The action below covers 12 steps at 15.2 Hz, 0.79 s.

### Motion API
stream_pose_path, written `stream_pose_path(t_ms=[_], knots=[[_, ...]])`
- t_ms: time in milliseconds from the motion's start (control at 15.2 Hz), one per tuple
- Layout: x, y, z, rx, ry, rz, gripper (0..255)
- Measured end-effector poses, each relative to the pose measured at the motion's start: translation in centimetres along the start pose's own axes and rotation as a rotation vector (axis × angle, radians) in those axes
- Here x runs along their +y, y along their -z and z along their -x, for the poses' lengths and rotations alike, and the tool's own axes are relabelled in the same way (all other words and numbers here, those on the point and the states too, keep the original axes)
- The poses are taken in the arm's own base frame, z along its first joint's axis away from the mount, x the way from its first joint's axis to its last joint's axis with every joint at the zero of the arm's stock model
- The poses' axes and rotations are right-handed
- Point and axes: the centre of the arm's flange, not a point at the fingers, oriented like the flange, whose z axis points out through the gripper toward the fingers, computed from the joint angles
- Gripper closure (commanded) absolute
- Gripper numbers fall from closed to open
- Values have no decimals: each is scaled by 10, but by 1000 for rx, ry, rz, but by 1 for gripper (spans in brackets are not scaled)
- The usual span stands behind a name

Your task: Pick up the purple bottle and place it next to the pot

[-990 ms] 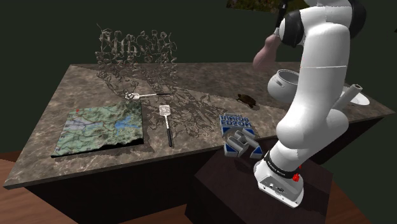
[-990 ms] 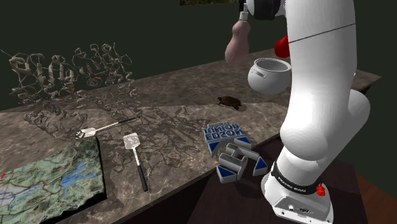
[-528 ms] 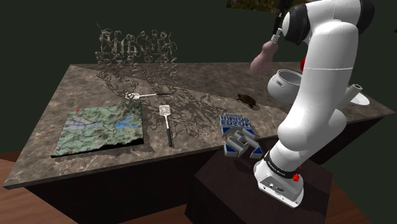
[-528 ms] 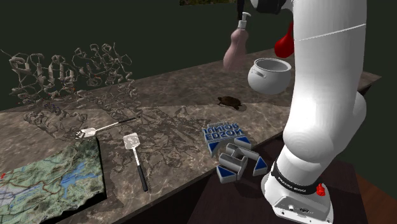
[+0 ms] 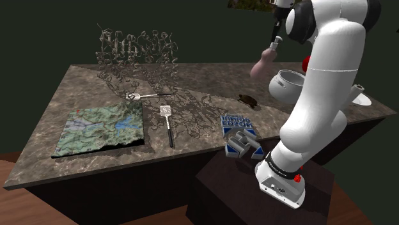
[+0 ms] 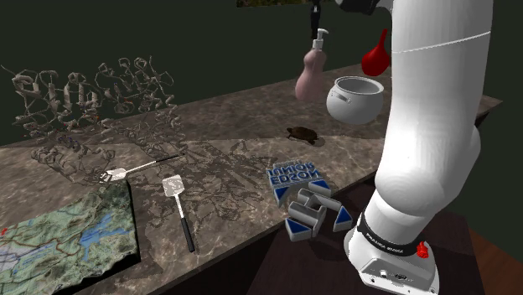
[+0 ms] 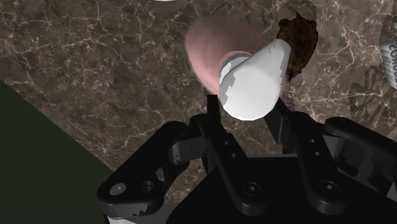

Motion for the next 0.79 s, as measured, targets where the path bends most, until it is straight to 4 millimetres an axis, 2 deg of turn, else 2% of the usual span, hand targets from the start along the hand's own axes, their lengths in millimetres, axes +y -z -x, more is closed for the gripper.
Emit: stream_pose_path(t_ms=[792], knots=[[-4,-62,-7,0,0,0,255]])
